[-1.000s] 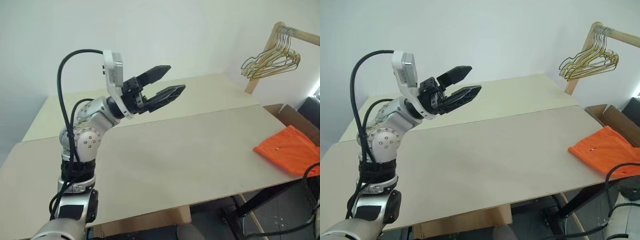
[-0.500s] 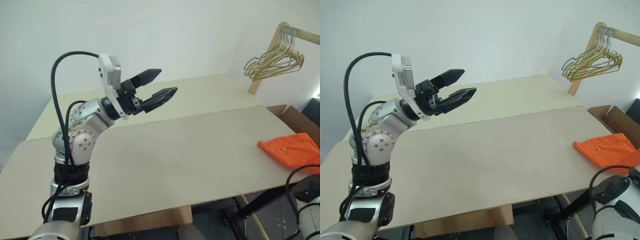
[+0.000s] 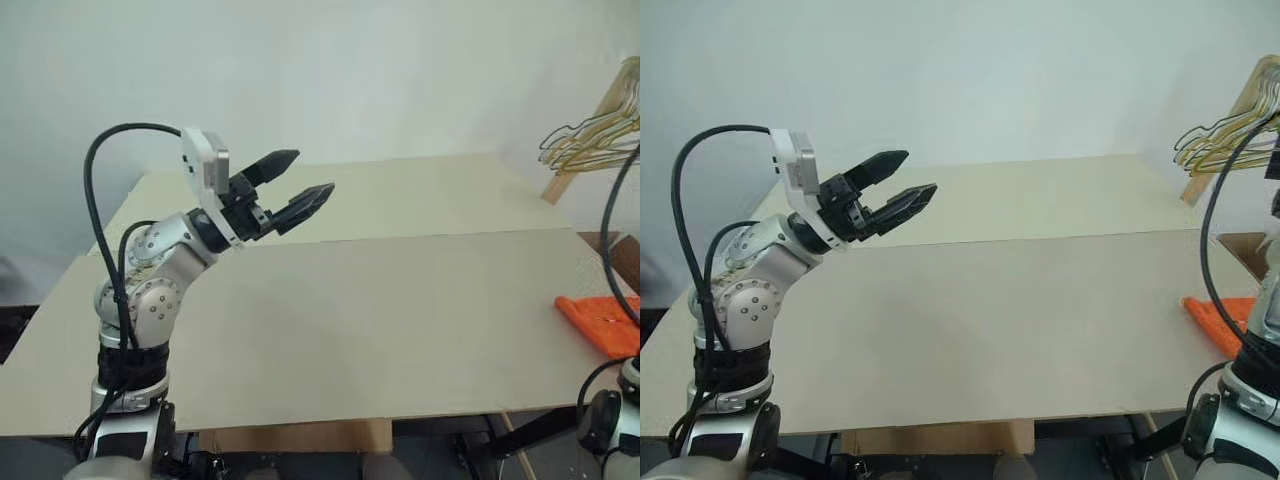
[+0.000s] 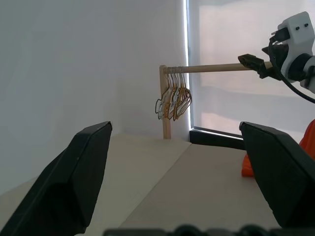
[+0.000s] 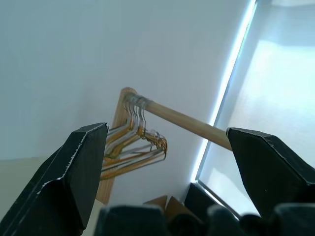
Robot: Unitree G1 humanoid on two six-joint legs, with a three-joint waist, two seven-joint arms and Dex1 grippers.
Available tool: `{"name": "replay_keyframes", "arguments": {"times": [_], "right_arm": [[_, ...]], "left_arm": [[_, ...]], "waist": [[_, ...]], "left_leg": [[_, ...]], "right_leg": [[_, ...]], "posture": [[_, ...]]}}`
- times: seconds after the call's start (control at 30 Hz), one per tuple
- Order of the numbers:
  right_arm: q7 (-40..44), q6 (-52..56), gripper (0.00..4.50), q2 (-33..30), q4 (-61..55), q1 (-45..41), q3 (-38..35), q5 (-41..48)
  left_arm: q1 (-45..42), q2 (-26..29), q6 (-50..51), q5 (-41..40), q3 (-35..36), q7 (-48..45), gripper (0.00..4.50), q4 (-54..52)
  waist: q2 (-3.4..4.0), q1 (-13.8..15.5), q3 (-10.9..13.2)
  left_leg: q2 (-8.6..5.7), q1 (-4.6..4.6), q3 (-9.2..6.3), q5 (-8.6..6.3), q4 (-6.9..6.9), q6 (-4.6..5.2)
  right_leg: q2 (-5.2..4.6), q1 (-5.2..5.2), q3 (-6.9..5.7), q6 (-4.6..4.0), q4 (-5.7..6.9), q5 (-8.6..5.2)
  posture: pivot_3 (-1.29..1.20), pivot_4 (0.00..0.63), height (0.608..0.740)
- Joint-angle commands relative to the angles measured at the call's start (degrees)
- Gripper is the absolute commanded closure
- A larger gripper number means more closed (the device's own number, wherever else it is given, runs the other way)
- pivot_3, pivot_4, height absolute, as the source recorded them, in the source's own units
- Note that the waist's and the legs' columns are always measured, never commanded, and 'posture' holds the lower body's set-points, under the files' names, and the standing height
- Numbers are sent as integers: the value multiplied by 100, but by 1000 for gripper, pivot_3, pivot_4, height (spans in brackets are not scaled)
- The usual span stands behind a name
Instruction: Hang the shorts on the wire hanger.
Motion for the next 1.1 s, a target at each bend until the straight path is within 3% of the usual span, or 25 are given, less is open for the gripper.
{"name": "replay_keyframes", "arguments": {"times": [0.03,0.23,0.5,0.73,0.9,1.1], "right_arm": [[260,-881,29,-130,-228,140,229,-210],[918,-1444,29,16,-298,303,421,118],[2793,-1499,29,-17,-760,745,789,1332],[4030,-1629,29,136,-985,1316,1226,2178],[4755,-1915,29,59,-1134,1770,1840,2135],[5227,-1845,29,39,-1113,1845,2051,2325]], "left_arm": [[-14,94,-105,3,153,62,0,-256],[43,226,139,-124,207,139,0,-363],[426,969,417,-231,139,-493,0,-451],[1114,1376,184,94,112,-824,0,-632],[1588,1546,-62,389,41,-1065,0,-755],[1921,1715,-135,503,28,-1306,0,-884]], "waist": [[-7,62,4],[-20,129,12],[-39,177,24],[-81,402,50],[-97,532,60],[-110,646,68]], "left_leg": [[0,0,0,0,0,0],[1,1,0,0,0,0],[4,1,-1,0,0,0],[10,2,-2,0,0,0],[15,-1,-2,-1,-1,0],[18,0,-4,-1,-1,-1]], "right_leg": [[1,-1,0,-1,0,0],[1,-1,-1,-4,1,2],[2,-2,-2,-5,1,3],[5,-4,-11,-10,2,5],[7,-10,-14,-12,1,6],[8,-9,-22,-17,1,9]], "posture": [[-42,0,740],[-23,0,740],[11,0,740],[48,0,740],[70,0,740],[85,0,740]]}}
